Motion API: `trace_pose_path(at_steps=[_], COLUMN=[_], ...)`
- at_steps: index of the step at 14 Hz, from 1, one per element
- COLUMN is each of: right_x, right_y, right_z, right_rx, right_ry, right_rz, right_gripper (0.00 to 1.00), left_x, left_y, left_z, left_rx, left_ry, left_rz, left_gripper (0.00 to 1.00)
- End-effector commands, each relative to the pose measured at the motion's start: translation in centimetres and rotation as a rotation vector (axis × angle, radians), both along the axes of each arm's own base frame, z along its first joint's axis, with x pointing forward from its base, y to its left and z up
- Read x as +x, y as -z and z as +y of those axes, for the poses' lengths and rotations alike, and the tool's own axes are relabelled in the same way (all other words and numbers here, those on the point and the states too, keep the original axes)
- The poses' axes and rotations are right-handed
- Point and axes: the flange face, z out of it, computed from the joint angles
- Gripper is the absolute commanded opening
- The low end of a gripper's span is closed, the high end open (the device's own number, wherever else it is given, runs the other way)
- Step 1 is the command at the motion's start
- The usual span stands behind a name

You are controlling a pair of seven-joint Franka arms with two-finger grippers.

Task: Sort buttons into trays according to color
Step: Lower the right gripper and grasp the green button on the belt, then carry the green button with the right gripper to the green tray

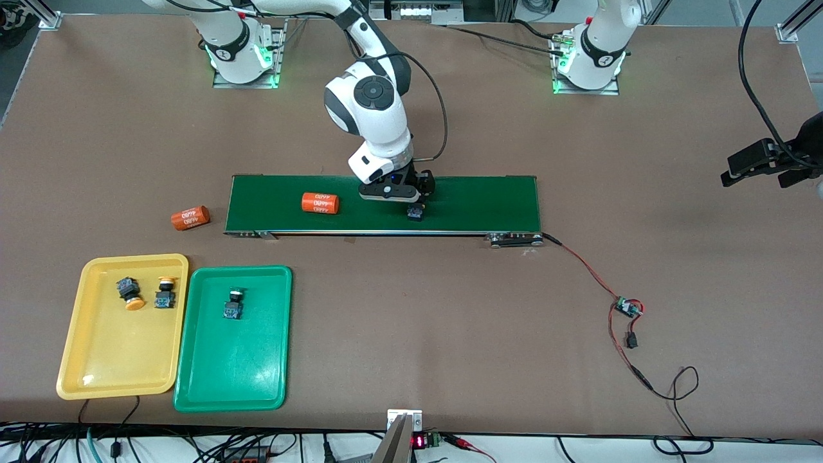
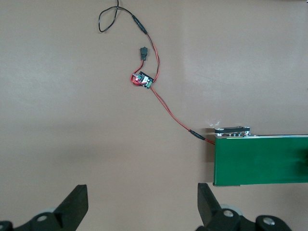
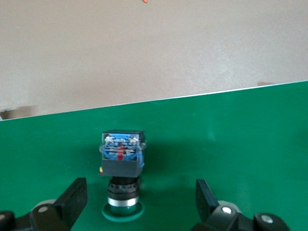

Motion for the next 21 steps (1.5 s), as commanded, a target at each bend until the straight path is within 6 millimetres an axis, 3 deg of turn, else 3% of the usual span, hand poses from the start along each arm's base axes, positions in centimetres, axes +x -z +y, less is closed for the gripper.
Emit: trace_pose_path(at_steps=[1,3,5,7,8,9,12,14,18,21], right_x=[0.7,0.9,1.2,1.5,1.8,2.0,3.0,4.7,11.2,14.8], right_y=[1.2,2.2,2.2,2.2,2.2,2.2,1.7,0.2,-4.1,-4.8], right_z=[1.4,1.5,1.2,0.8,0.5,0.3,-0.7,-2.0,-8.7,-14.2], right_rx=[-0.007,-0.018,-0.024,-0.038,-0.042,-0.043,-0.047,-0.072,-0.179,-0.189], right_ry=[0.008,0.005,-0.005,-0.016,-0.018,-0.019,-0.018,-0.054,-0.221,-0.241], right_rz=[-0.020,-0.016,-0.019,-0.026,-0.028,-0.028,-0.028,-0.015,0.096,0.116], right_gripper=[1.00,0.95,0.77,0.48,0.29,0.20,0.17,0.17,0.17,0.18], left_x=[-0.5,-0.9,-1.1,-1.1,-1.1,-1.1,-1.1,-1.1,-1.1,-1.1], left_y=[-0.3,-0.4,-0.1,-0.1,-0.1,-0.1,-0.1,-0.1,-0.1,-0.3], left_z=[0.1,-0.3,-0.3,-0.2,-0.2,-0.2,-0.2,-0.2,-0.2,-0.9], left_rx=[0.018,0.019,0.019,0.020,0.022,0.022,0.022,0.020,0.022,0.022], left_ry=[0.002,-0.011,-0.046,-0.048,-0.048,-0.048,-0.048,-0.048,-0.048,-0.034], left_rz=[-0.011,-0.009,-0.001,-0.001,-0.001,-0.001,-0.001,-0.001,-0.001,-0.005], left_gripper=[1.00,1.00,1.00,1.00,1.00,1.00,1.00,1.00,1.00,1.00])
